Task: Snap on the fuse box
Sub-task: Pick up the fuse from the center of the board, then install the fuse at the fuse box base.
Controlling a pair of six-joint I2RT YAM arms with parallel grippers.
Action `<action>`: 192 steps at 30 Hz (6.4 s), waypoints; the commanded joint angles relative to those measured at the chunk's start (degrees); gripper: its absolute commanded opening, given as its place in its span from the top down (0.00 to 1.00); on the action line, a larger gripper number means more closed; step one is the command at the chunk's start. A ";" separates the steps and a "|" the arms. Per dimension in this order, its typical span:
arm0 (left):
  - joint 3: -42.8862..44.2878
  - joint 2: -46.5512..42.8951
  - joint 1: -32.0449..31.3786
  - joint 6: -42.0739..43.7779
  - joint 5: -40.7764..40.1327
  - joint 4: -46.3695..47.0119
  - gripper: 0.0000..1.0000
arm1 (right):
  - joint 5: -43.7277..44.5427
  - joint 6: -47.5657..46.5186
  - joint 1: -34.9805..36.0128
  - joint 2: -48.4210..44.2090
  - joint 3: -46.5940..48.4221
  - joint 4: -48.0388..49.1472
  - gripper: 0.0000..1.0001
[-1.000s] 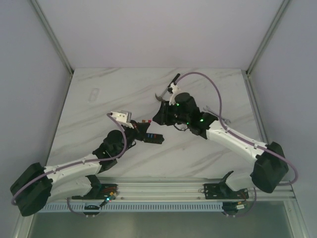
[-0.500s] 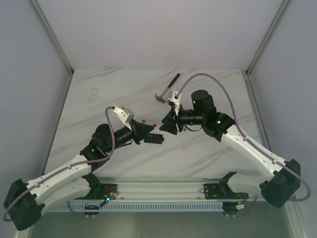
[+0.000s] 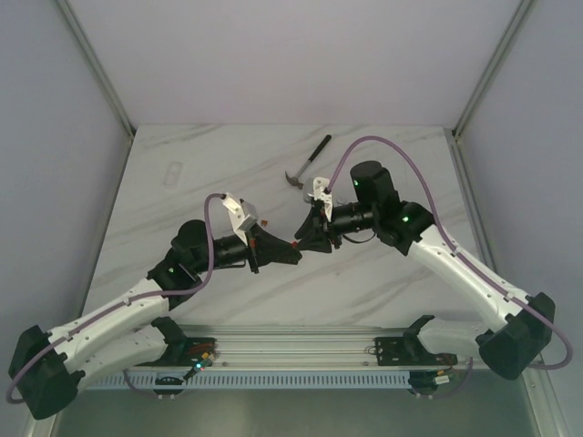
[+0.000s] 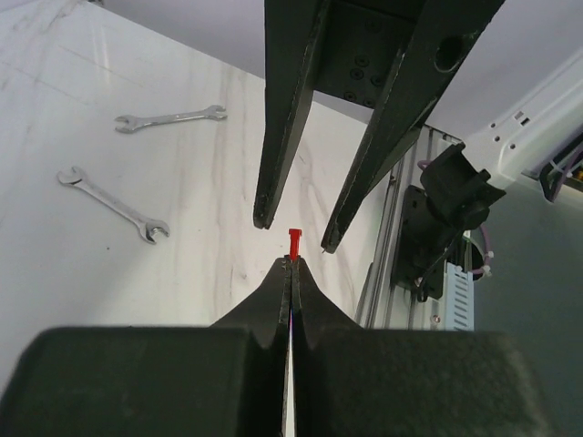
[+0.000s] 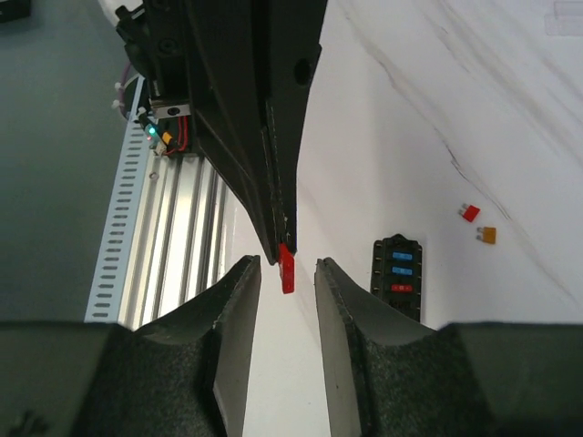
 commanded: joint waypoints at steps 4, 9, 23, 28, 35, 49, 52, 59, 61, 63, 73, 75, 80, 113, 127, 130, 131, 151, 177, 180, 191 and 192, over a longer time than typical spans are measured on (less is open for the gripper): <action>2.13 -0.11 0.20 1.30 3.94 0.13 1.00 | -4.63 -4.49 -0.03 1.26 3.34 -4.63 0.69; 2.04 -0.03 0.19 1.22 4.45 0.18 1.00 | -5.35 -4.93 -0.03 1.54 3.40 -5.28 0.79; 0.28 0.43 0.26 -0.38 -7.75 -2.57 0.69 | 3.05 0.13 -0.11 2.27 3.24 -4.91 1.00; -1.10 3.43 2.34 -5.97 -19.86 -6.36 0.51 | 17.16 10.77 0.02 3.92 2.40 -3.31 1.00; -0.70 14.65 10.02 -15.51 -23.74 -9.72 0.36 | 34.35 25.53 2.84 7.32 0.80 -2.92 1.00; 4.03 29.50 12.42 -23.74 -18.04 -12.29 0.34 | 52.01 48.77 5.95 17.17 2.90 -11.14 1.00; 3.42 31.00 12.38 -25.99 -16.74 -12.31 0.34 | 52.65 51.18 6.29 21.14 6.35 -14.63 1.00; 0.84 31.46 11.71 -31.34 -16.50 -10.64 0.34 | 53.06 53.25 7.18 28.64 11.76 -20.06 1.00; 0.46 31.39 11.11 -32.65 -16.62 -9.93 0.34 | 53.55 53.55 7.72 29.48 12.50 -20.10 1.00; 0.18 31.39 10.22 -34.06 -16.76 -9.12 0.34 | 54.33 53.84 8.02 30.25 13.53 -21.01 1.00; -1.09 32.99 5.48 -40.95 -19.19 -5.27 0.34 | 56.66 53.33 8.89 32.50 15.36 -22.03 1.00; -1.94 32.30 5.47 -41.53 -20.54 -5.38 0.34 | 57.10 52.58 8.94 32.60 15.36 -22.12 1.00; -2.54 28.02 5.46 -41.80 -23.21 -7.67 0.34 | 57.77 50.71 9.18 34.40 16.45 -22.64 1.00; 2.31 33.11 5.73 -38.24 -26.11 -13.07 0.45 | 65.23 52.02 12.10 42.71 24.64 -27.60 1.00; 2.31 33.90 5.77 -38.33 -25.71 -13.07 0.47 | 64.53 52.25 12.45 45.05 24.99 -27.69 1.00; 2.22 33.99 5.82 -38.33 -25.67 -13.07 0.47 | 64.83 52.33 12.54 45.59 24.95 -27.96 1.00; 2.16 34.03 5.82 -38.34 -25.60 -13.07 0.47 | 64.95 52.43 12.53 45.64 24.96 -27.99 1.00; 1.94 34.93 5.95 -38.59 -24.88 -13.07 0.49 | 66.52 53.07 13.22 48.68 24.69 -29.05 1.00; -1.89 34.96 6.25 -42.77 -23.92 -9.42 0.57 | 60.22 53.43 13.84 55.80 18.39 -26.68 1.00; -2.15 34.82 6.39 -42.81 -23.95 -9.41 0.57 | 59.82 53.30 13.55 56.65 17.51 -26.65 1.00; -2.62 34.89 6.48 -42.66 -23.49 -9.21 0.57 | 59.38 51.96 11.94 59.87 14.41 -25.05 1.00; -2.65 34.69 6.52 -42.68 -23.39 -9.21 0.57 | 59.73 51.91 11.96 59.31 14.42 -24.96 1.00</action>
